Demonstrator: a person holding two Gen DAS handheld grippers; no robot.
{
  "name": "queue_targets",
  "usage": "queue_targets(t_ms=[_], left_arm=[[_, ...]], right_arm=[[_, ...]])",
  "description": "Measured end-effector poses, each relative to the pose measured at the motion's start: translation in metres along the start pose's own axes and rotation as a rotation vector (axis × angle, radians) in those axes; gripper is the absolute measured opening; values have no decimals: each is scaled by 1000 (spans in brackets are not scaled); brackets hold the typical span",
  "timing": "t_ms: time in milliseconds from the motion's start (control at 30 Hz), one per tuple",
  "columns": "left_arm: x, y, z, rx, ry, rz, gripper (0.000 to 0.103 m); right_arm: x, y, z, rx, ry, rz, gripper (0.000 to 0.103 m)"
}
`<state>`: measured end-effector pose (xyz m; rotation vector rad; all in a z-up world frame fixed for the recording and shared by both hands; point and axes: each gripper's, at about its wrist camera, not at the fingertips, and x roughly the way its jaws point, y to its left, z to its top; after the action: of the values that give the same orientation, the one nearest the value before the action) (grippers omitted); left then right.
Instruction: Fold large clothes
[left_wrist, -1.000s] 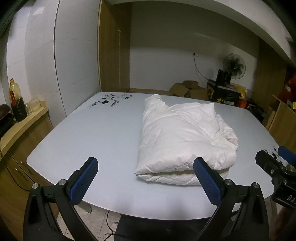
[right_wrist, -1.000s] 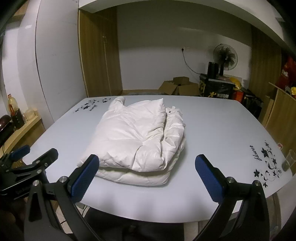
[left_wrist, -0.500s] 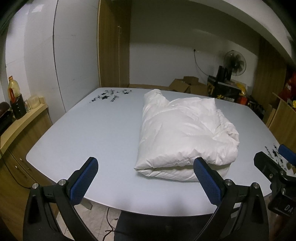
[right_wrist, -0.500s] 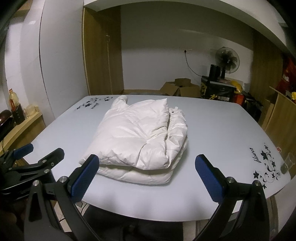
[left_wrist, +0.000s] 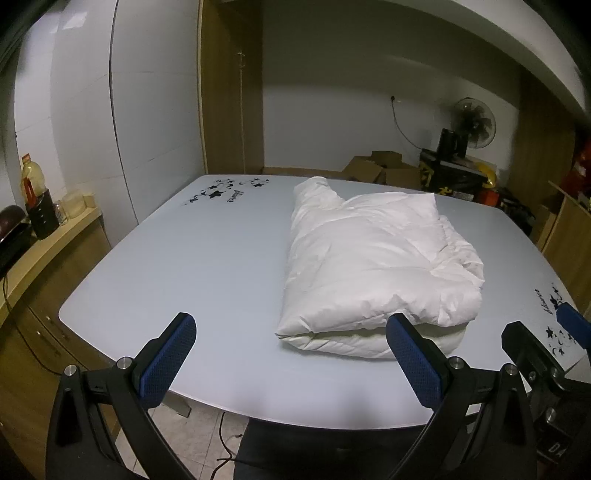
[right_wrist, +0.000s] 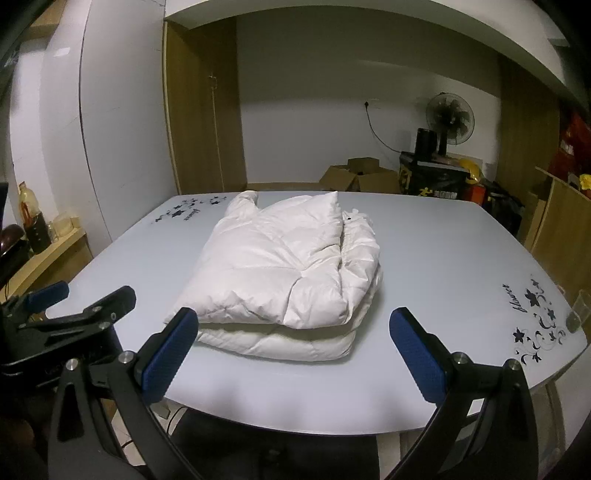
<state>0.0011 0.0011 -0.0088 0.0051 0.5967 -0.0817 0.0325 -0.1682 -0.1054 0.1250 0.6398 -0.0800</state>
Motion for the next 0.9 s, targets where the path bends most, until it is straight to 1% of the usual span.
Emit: queue_targets(t_ms=[300,500,900], left_arm=[[3,0,-3,4,16,8,103],[3,0,-3,4,16,9,103],[4,0,-3,2,15,13,103]], right_arm=[[-6,2,-1,1,-18,12,103],[-5,2,-2,-3,-5,10,103],[-7,0,-1,-1,-8,4,103]])
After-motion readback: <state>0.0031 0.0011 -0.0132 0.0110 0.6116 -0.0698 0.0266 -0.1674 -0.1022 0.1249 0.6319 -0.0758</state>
